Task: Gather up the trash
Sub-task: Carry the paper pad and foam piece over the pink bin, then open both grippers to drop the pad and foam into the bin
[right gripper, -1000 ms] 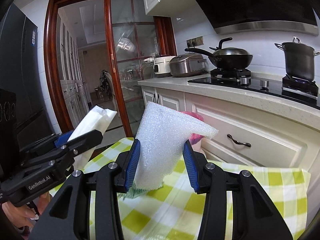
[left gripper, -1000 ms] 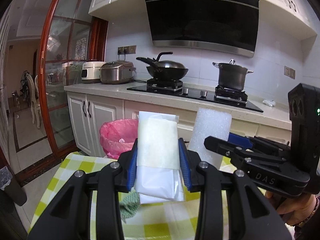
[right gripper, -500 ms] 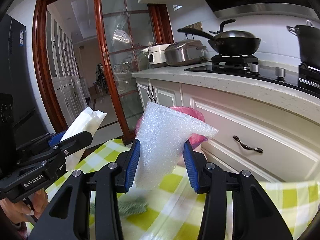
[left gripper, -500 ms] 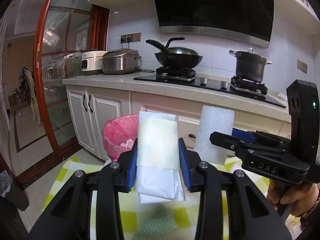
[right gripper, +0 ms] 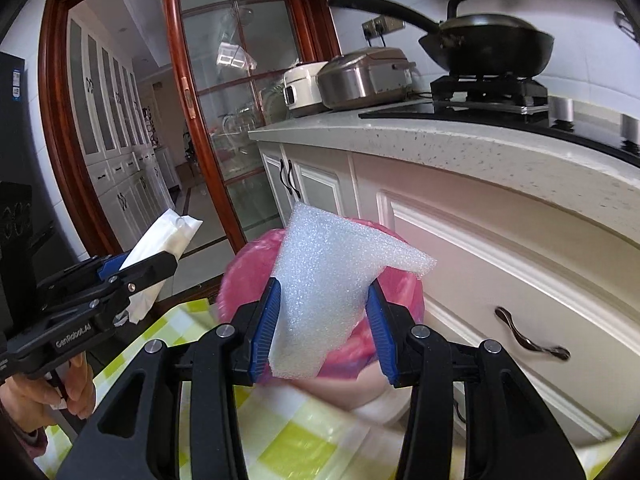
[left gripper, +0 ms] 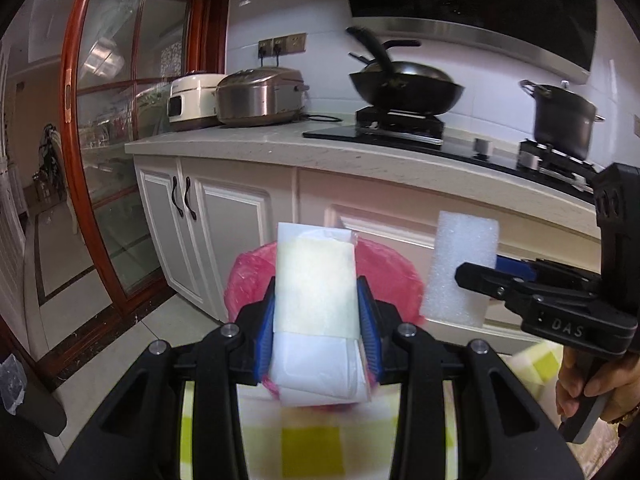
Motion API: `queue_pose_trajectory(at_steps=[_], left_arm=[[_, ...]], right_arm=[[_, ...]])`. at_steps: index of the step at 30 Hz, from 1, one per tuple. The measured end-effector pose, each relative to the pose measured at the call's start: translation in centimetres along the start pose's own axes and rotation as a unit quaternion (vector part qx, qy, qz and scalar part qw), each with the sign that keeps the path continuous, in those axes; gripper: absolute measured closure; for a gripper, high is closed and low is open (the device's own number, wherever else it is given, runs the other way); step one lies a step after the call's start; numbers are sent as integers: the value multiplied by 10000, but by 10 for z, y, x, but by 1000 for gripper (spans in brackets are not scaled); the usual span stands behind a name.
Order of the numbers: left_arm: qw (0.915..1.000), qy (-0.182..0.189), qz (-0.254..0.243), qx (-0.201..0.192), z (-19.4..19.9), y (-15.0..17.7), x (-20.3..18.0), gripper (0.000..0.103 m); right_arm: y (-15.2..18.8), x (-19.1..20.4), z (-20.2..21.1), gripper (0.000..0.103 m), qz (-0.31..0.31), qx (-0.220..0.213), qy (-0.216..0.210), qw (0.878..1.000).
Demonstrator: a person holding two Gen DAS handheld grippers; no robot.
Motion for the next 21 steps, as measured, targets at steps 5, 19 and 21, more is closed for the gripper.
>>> queue_pose_trajectory(at_steps=[5,19,21], left_arm=[[9999,-49,32,82,-31,-4,11,67],[9996,-138,69,223,-85,-9,19,67],[9995,-149,91,261,-88,-5,23,67]], right_arm=[[-7,-8,-29,60,-10,75,-26,10000],[-14,-16,-77,60,134,302,-69,9994],[-13,-15,-80,60,134,315,-97,9994]])
Point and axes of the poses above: each gripper's, at about its wrist camera, not at the fingertips, and z roughly against the way its jaws point, x to its left, y to its underside, the point moved 4 cm from there along -z, roughly the way its jaws point, and after that the axes turned 4 degrees about z, right-handed, at the moved point
